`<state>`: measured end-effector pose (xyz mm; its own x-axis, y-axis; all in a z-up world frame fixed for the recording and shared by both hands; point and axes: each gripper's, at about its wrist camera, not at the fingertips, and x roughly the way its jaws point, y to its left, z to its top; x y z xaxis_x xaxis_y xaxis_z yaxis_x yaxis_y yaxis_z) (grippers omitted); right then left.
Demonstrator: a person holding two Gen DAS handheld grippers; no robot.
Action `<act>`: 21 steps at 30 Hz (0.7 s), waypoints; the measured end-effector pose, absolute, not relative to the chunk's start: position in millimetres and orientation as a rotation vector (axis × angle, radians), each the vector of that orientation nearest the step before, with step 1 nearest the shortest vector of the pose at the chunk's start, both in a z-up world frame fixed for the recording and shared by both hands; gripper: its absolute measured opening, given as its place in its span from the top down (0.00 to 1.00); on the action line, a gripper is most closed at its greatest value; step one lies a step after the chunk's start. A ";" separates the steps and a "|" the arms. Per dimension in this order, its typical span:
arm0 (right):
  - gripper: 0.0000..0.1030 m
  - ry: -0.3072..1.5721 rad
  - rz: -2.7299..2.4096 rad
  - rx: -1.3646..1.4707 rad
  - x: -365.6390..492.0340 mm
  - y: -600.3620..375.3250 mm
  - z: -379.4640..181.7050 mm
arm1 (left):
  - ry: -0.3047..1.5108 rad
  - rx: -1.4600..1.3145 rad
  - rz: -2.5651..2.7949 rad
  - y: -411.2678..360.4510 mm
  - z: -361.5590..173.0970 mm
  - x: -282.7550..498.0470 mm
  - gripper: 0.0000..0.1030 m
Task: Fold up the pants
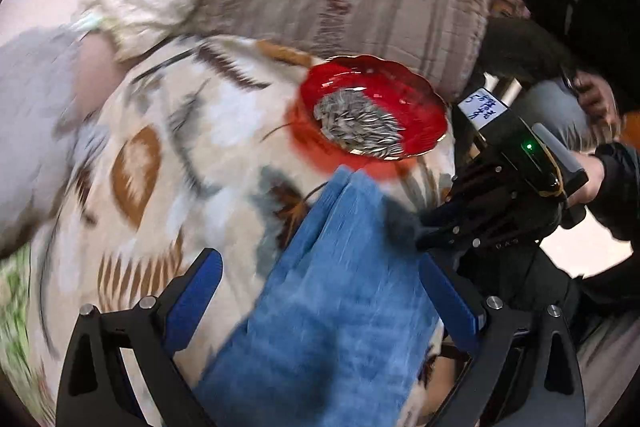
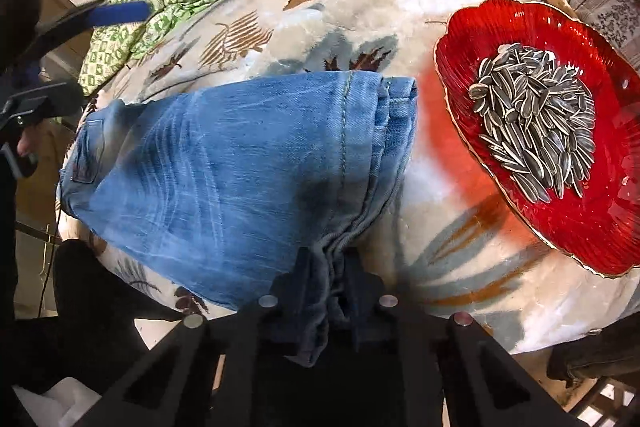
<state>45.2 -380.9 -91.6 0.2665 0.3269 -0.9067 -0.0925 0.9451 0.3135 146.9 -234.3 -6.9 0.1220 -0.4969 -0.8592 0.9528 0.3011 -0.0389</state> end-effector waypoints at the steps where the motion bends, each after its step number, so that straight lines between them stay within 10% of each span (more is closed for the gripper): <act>1: 0.83 1.271 0.285 0.226 44.3 -382.5 -93.4 | 0.909 0.643 -1.180 -243.7 -10.6 147.1 0.04; 13: 0.69 1.335 0.243 0.298 52.5 -399.7 -112.5 | 1.123 0.716 -1.285 -331.8 -89.0 174.2 0.08; 14: 0.68 1.335 0.254 0.290 53.8 -397.7 -114.4 | 1.145 0.721 -1.290 -335.9 -95.2 174.9 0.12; 17: 0.68 1.327 0.284 0.268 57.1 -392.2 -116.8 | 1.250 0.741 -1.263 -347.0 -118.1 179.9 0.65; 21: 0.82 1.275 0.304 0.241 54.2 -384.0 -112.8 | 1.249 0.701 -1.299 -343.9 -111.0 178.3 0.81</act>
<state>54.2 -384.0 -112.8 0.2611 0.3539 -0.8981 -0.0891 0.9352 0.3426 178.3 -343.9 -111.0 -0.1765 -0.3105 -0.9341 0.9454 0.2106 -0.2486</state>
